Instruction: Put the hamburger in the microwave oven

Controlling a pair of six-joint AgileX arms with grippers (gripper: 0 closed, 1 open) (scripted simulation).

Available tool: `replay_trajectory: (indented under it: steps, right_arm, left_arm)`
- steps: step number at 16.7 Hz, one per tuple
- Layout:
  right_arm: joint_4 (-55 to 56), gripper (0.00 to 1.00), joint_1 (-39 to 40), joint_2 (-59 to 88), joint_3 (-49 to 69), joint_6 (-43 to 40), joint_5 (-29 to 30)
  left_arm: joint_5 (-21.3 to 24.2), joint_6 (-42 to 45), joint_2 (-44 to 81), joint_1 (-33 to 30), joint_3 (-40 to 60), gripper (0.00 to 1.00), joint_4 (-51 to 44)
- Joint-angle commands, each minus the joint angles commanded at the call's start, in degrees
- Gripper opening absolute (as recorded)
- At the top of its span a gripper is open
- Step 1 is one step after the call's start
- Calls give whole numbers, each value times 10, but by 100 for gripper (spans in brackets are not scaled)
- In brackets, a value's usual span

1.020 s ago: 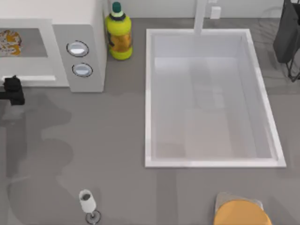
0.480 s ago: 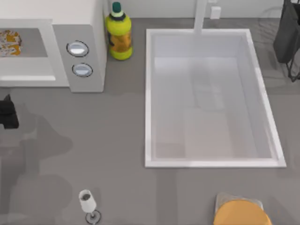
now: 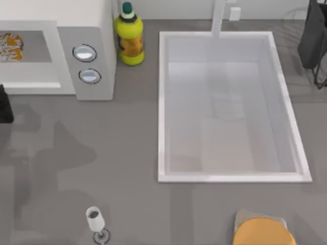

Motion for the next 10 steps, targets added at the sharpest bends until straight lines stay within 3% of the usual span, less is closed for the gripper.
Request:
replay_trajectory:
  steps: [6, 10]
  right_arm:
    - [0, 100, 0, 0, 0, 0, 0]
    - [0, 100, 0, 0, 0, 0, 0]
  left_arm:
    - [-3, 2, -137, 0, 32, 100, -213]
    - [-2, -2, -176, 0, 52, 100, -256]
